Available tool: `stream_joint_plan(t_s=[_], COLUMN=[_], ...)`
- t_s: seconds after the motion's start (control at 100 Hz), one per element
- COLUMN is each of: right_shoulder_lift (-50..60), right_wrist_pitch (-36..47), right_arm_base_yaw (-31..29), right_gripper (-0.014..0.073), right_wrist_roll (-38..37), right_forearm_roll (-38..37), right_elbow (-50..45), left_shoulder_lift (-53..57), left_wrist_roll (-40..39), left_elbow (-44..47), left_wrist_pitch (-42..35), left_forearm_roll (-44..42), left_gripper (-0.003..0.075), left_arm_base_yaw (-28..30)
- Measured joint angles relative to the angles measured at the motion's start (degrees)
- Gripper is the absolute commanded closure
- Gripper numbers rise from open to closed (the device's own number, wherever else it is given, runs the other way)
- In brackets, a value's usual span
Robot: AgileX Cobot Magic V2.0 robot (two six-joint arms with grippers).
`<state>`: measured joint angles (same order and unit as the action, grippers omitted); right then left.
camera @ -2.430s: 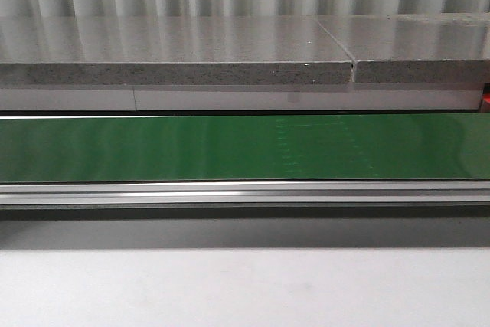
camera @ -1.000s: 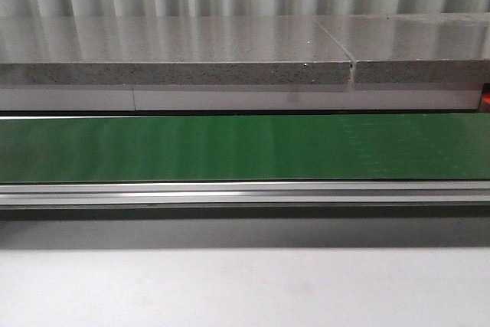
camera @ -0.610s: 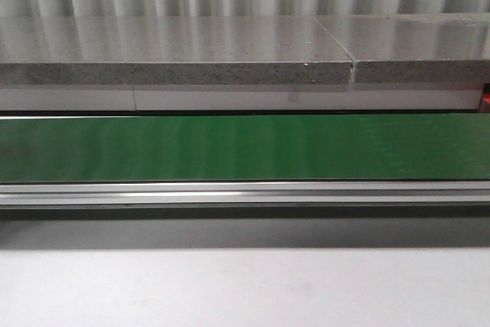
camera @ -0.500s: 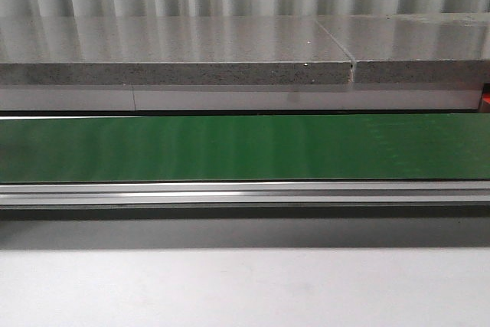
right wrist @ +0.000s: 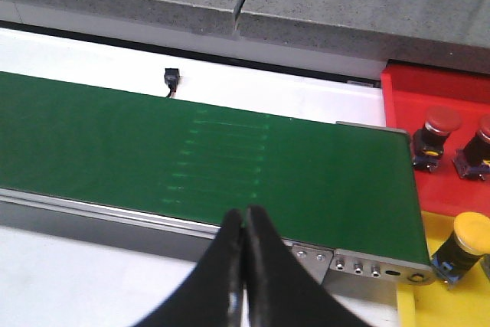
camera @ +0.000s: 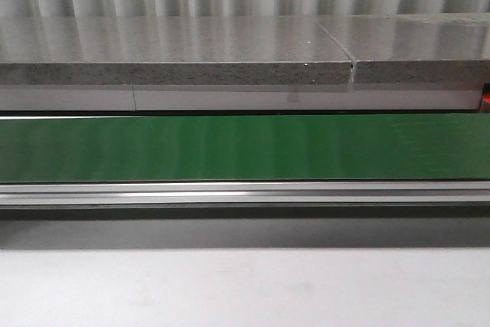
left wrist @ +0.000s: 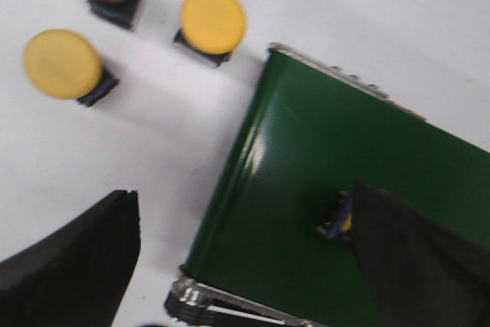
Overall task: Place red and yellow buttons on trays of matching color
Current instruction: 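Lower the red button onto the green belt and open the left gripper, then move the left gripper to a yellow button and grasp its base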
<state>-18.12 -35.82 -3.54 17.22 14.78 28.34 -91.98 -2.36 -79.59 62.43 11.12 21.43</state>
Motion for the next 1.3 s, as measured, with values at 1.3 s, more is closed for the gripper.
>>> stream_joint_plan(t_s=[1.3], right_shoulder_lift=[0.00], right_wrist_pitch=[-0.04], right_arm_base_yaw=[0.00], right_gripper=[0.0662], right_wrist_roll=[0.00], right_forearm_roll=[0.00], right_elbow=[0.00], left_shoulder_lift=[-19.62], left_wrist_roll=[0.13], left_elbow=[-0.26], left_wrist_pitch=[-18.31], left_forearm_roll=[-3.62], left_gripper=[0.0178], left_arm_base_yaw=[6.19])
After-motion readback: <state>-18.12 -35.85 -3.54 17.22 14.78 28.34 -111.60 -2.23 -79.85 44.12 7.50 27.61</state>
